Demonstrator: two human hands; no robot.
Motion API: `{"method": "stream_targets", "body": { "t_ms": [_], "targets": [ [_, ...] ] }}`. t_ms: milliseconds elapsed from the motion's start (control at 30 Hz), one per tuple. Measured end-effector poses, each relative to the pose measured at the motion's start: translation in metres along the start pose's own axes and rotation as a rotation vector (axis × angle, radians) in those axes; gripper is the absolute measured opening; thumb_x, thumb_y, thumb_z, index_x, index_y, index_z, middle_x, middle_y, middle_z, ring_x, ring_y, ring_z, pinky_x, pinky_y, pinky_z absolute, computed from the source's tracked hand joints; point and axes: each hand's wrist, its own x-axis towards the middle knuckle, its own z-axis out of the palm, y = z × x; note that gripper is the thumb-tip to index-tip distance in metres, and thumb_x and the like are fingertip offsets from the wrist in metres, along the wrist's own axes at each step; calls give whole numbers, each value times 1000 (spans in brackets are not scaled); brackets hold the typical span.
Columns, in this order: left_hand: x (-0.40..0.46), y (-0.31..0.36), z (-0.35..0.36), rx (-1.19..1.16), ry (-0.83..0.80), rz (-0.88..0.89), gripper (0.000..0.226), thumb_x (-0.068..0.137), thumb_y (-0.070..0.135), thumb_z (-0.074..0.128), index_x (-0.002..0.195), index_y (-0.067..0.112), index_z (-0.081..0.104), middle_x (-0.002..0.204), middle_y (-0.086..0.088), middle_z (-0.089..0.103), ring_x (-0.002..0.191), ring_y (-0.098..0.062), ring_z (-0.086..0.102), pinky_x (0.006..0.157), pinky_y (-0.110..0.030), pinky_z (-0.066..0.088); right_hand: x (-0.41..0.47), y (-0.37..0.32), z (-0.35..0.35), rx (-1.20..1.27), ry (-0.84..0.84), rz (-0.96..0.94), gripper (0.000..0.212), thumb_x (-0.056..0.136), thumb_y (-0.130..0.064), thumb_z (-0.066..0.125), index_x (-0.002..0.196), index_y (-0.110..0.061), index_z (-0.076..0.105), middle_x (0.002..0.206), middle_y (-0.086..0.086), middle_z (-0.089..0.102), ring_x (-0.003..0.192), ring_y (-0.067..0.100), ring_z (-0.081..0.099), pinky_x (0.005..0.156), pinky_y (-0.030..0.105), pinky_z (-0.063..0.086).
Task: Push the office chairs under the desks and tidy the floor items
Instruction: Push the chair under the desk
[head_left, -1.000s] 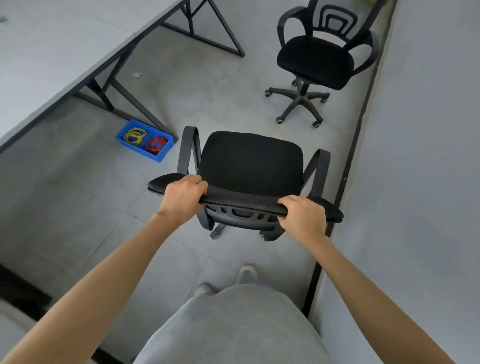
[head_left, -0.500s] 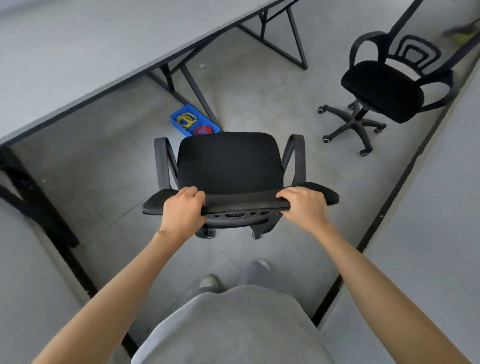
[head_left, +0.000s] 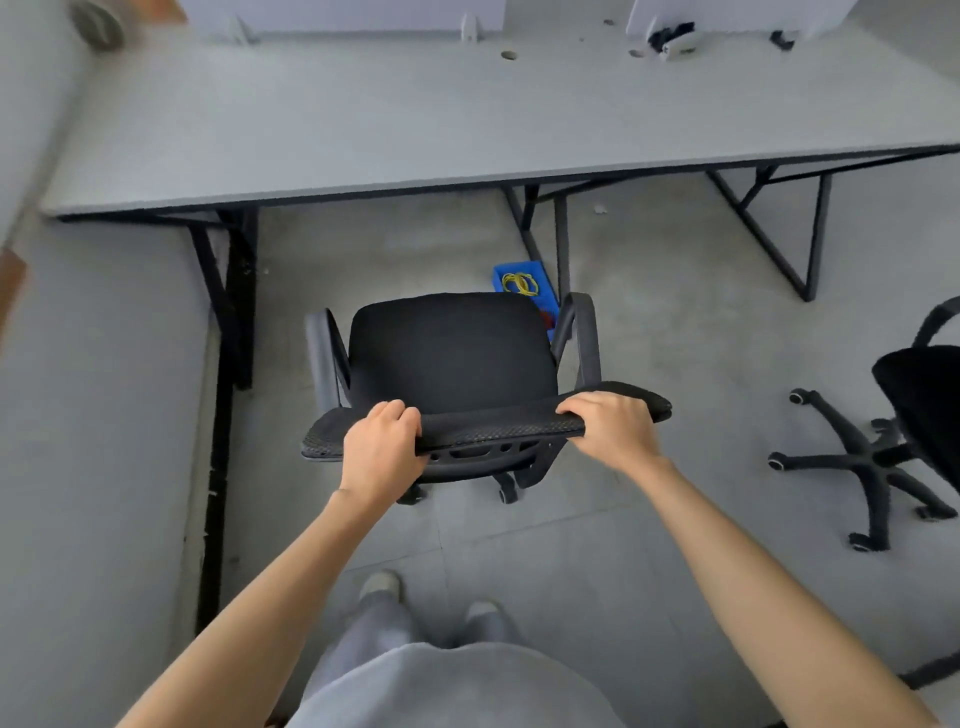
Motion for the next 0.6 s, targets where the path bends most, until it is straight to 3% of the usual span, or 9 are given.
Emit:
{"method": "stream_targets", "body": {
  "t_ms": [167,333,467,600],
  "targets": [
    [10,3,2,19,-20,-106,37,45,19,85,61,11,53,58,-1,53,57,-23,54,38,-23,31,53,11,-1,-8,-68,-113,23,66,-20,71,89,-24,72,87,-4,73,83,22,67,60,26,43],
    [28,-5,-3,77,28,-150,37,49,23,82,59,13,48,56,2,47,54,-20,49,39,-16,6,98,11,7,-24,-102,-171,24,74,-24,67,97,-23,71,95,-3,72,92,23,65,63,25,38],
    [45,-23,-7,79,30,-195,36,52,23,79,61,13,46,59,2,47,56,-20,47,40,-21,21,128,2,13,-14,-100,-210,23,73,-26,68,95,-25,71,92,-3,73,89,22,66,63,27,44],
    [72,-51,-9,82,34,-232,34,54,20,76,62,14,44,60,2,46,57,-19,46,41,-23,23,172,-13,19,-16,-117,-236,24,75,-28,67,99,-25,70,97,-4,72,93,22,65,66,29,47]
  ]
}}
